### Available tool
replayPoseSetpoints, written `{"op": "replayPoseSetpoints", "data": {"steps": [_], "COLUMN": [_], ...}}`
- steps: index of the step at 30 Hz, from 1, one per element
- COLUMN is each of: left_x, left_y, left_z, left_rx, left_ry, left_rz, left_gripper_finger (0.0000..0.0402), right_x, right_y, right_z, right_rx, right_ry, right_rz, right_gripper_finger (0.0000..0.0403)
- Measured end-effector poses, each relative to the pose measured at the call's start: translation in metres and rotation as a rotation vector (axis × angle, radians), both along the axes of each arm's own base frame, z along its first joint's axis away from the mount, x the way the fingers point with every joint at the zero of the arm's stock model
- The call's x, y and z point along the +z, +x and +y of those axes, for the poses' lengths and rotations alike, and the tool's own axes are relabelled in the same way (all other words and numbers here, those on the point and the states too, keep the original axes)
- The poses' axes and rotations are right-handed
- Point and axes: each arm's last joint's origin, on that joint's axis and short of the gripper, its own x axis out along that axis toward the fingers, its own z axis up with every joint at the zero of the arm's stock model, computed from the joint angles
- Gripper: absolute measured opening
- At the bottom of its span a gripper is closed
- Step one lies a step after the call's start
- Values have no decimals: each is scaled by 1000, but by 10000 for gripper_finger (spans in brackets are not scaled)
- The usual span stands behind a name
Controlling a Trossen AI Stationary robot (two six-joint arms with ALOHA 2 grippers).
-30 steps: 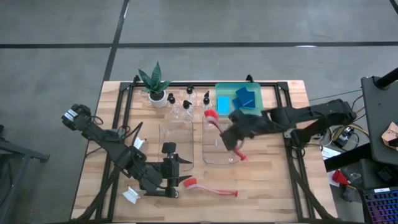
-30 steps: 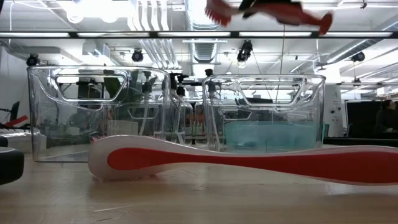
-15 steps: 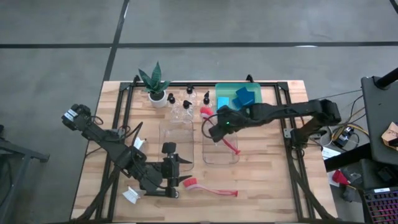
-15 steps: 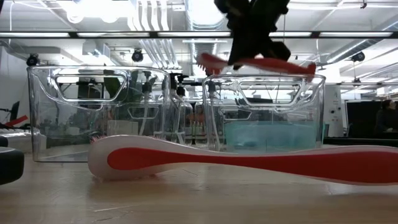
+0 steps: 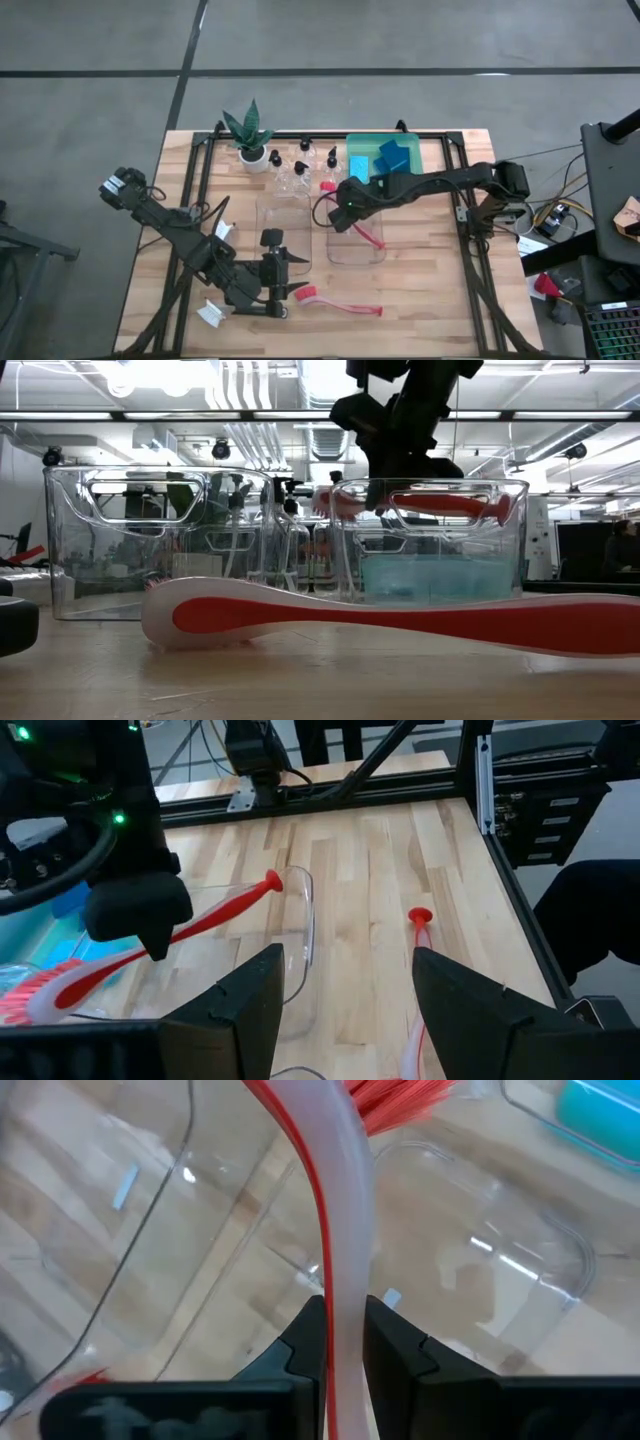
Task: Pick & Place Kitchen Sink Supplies
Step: Put the red dish brush into the right transparent bin
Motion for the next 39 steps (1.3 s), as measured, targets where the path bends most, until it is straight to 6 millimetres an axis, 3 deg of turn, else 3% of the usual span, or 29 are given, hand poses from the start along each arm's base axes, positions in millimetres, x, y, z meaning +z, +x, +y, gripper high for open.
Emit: {"op": "replayPoseSetpoints", "data": {"steps": [9, 19, 30, 35, 39], "left_x": [0, 0, 0, 0, 0], "left_y": [0, 0, 0, 0, 0], "left_z": [0, 0, 0, 0, 0], "left_rx": [0, 0, 0, 0, 0], "left_ry": [-1, -2, -2, -2, -5], "left_rz": [-1, -2, -3, -2, -3], "left_gripper_finger": [213, 213, 214, 213, 213], "right_x": [-3, -33, -51, -50, -44], "right_y": [-1, -6, -12, -12, -10], "right_z": [-2, -1, -3, -3, -4], "right_rx": [-54, -85, -107, -88, -53], "right_ry": [26, 85, 133, 119, 71], "right_rz": [7, 90, 93, 91, 77], "right_gripper_finger": [40, 44, 53, 55, 79]}}
